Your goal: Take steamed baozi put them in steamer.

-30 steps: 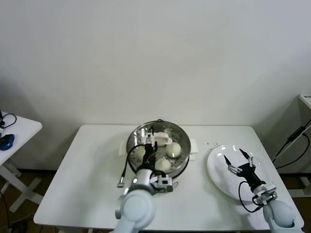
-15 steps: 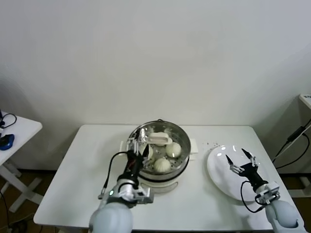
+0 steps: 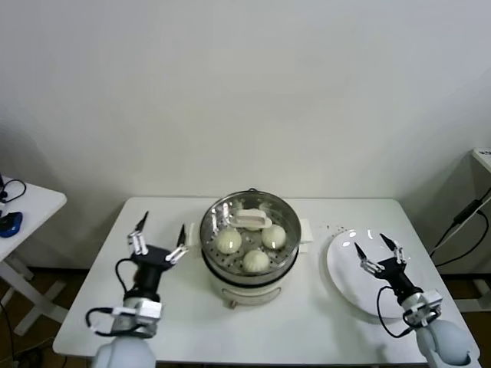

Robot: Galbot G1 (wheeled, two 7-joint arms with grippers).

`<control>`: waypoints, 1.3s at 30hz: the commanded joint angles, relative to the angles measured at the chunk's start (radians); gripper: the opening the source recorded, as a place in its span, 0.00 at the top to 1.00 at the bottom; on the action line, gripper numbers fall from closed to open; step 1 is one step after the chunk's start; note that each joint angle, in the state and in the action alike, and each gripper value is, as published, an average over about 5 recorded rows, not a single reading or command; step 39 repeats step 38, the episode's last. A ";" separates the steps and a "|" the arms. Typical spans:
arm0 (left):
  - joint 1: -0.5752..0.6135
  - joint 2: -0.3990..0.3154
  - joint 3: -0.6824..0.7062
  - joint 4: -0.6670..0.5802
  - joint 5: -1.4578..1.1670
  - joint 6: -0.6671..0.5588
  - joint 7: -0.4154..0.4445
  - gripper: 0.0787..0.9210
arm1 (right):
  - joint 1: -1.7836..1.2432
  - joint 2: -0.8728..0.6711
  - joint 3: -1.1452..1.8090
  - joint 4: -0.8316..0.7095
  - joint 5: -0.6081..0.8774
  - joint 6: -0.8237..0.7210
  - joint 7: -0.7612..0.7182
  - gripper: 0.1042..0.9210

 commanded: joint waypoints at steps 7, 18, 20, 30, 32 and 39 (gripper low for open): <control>0.085 -0.026 -0.248 0.239 -0.502 -0.291 0.040 0.12 | -0.042 -0.021 -0.030 0.062 0.072 0.014 0.021 0.12; 0.095 -0.023 -0.241 0.266 -0.527 -0.327 0.089 0.12 | -0.070 -0.031 -0.027 0.067 0.103 0.034 0.027 0.12; 0.099 -0.023 -0.242 0.268 -0.527 -0.331 0.093 0.12 | -0.076 -0.030 -0.024 0.067 0.106 0.037 0.027 0.12; 0.098 -0.023 -0.237 0.263 -0.526 -0.313 0.102 0.12 | -0.092 -0.024 -0.010 0.069 0.115 0.045 0.028 0.12; 0.098 -0.024 -0.236 0.263 -0.528 -0.308 0.101 0.12 | -0.093 -0.023 -0.008 0.070 0.114 0.044 0.028 0.12; 0.101 -0.023 -0.234 0.263 -0.526 -0.305 0.103 0.12 | -0.097 -0.023 -0.002 0.078 0.116 0.041 0.028 0.12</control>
